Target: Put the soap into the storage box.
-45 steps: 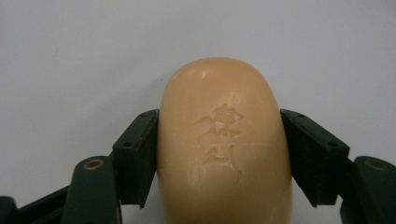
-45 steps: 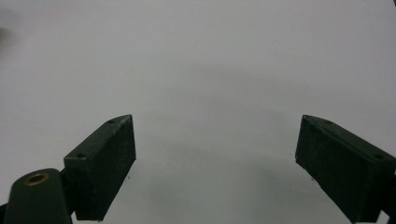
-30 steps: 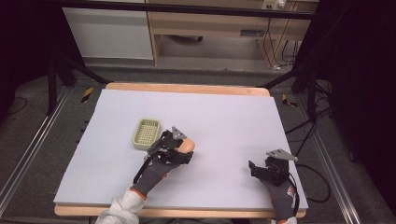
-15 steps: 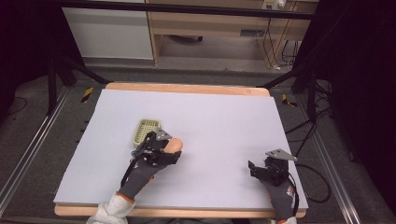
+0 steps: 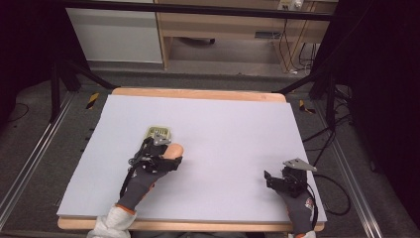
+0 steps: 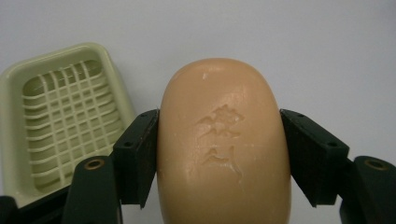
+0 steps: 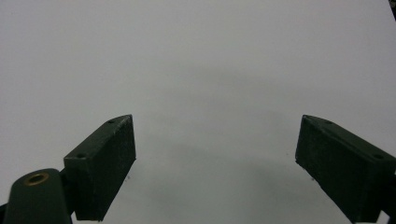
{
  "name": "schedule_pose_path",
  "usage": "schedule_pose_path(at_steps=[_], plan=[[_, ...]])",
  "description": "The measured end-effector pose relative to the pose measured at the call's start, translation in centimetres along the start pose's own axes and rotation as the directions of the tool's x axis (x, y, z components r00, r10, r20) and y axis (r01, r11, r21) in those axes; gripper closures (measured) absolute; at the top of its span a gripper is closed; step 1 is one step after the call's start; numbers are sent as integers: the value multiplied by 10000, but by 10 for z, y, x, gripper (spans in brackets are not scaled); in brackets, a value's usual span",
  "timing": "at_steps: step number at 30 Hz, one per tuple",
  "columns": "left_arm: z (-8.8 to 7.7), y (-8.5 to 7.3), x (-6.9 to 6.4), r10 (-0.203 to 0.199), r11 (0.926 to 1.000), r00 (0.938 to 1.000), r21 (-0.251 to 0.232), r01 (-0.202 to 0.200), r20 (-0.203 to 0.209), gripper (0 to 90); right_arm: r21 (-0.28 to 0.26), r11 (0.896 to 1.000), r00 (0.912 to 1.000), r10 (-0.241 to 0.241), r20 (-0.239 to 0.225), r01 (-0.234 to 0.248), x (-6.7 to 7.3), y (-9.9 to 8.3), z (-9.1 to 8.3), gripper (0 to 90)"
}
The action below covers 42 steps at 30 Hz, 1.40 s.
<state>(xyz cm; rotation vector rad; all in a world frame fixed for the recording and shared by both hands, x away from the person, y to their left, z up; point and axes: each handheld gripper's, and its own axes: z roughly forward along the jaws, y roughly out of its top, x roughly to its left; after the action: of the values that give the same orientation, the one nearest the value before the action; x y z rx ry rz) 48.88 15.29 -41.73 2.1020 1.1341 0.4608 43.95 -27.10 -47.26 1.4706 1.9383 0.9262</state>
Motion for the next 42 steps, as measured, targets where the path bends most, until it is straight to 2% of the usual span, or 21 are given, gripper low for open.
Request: schedule_pose_path(at_steps=[4, 13, 42], plan=[[-5, 0, 11, -309, 9993, 9994, -198, 305, -152, 313, 15, 10000, 10000, -13, -7, 13, 1, 0, 0, 124], [-10, 1, 27, -678, 9971, 9965, -374, 659, -496, 314, 12, 10000, 10000, -44, -25, 44, 0, 0, 1, 124], [2, 14, 59, -1153, 9927, 9878, -481, 1108, -1047, 314, 119, 9999, 10000, -80, 1, 80, 2, 1, 4, 124]])
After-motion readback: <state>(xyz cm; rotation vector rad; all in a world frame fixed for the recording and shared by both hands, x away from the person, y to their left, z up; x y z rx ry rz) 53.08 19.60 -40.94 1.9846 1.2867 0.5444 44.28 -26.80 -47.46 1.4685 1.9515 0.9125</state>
